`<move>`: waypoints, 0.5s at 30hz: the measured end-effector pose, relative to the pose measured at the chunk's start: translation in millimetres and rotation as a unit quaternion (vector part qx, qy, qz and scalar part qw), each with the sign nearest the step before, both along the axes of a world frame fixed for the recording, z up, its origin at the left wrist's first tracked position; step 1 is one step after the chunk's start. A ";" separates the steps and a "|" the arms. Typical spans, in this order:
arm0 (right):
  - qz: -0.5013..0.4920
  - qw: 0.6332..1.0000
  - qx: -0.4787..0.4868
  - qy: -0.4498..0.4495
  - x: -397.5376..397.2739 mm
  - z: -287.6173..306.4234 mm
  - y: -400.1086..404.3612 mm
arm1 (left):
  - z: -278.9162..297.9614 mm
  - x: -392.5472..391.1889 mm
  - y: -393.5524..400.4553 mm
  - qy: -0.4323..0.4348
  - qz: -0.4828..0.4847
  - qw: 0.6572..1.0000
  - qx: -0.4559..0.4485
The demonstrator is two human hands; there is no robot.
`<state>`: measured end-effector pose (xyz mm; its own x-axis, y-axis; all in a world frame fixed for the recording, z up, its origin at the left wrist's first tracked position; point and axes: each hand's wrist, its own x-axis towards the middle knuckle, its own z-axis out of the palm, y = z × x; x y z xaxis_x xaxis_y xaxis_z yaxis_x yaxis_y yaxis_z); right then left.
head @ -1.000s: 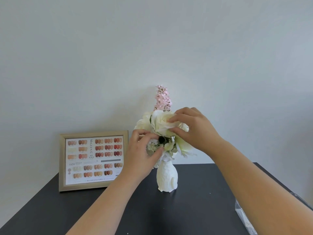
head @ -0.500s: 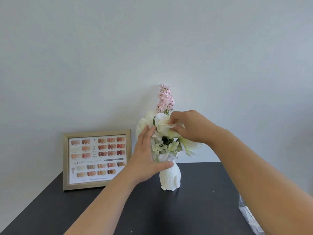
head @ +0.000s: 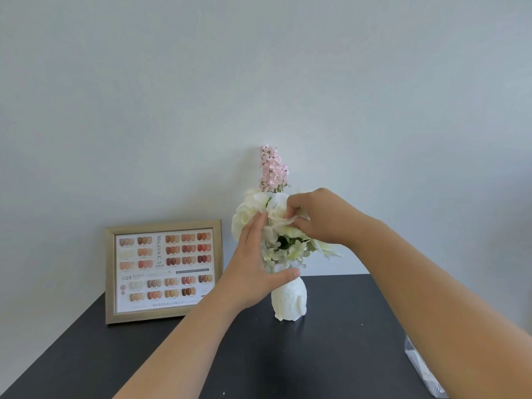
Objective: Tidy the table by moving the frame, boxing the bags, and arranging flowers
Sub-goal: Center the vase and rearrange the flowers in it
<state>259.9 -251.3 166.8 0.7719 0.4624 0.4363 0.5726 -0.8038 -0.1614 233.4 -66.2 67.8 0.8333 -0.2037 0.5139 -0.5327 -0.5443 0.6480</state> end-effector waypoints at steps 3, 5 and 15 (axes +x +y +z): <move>-0.005 1.000 -0.019 0.000 -8.6 3.0 -6.4 | 1.2 -3.4 1.2 -0.001 -0.012 1.000 -0.016; 0.003 1.000 -0.001 0.025 -15.2 5.2 -14.1 | 4.9 -7.2 3.4 -0.013 -0.001 1.000 -0.020; 0.008 0.939 0.337 0.063 33.8 53.5 -20.3 | 46.3 15.9 15.8 -0.176 0.082 0.979 0.060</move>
